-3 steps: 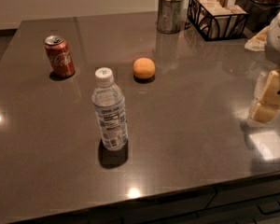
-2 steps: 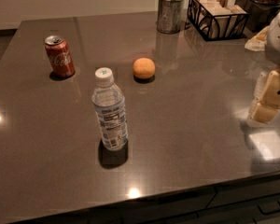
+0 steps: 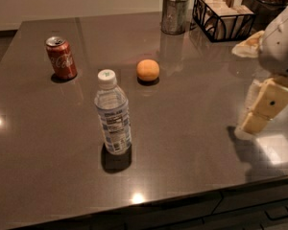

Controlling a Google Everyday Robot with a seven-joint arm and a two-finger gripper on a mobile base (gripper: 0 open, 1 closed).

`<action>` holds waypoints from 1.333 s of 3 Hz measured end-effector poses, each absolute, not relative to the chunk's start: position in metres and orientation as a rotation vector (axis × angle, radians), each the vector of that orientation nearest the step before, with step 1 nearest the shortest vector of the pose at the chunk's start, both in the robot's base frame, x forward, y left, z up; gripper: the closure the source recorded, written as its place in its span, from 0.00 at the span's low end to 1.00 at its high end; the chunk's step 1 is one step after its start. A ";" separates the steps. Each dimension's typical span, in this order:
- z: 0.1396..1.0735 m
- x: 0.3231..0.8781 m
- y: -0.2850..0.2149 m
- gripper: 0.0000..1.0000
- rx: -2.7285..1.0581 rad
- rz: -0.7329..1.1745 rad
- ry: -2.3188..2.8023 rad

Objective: Knock blue plastic bottle over

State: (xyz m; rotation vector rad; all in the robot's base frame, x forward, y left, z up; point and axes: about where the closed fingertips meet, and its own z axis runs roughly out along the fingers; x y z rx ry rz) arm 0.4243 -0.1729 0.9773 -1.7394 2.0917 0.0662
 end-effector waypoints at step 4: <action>0.957 0.419 0.024 0.00 -1.775 0.567 1.765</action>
Offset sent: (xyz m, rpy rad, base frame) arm 0.0057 0.1815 -0.0074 0.3578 -0.0022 0.2341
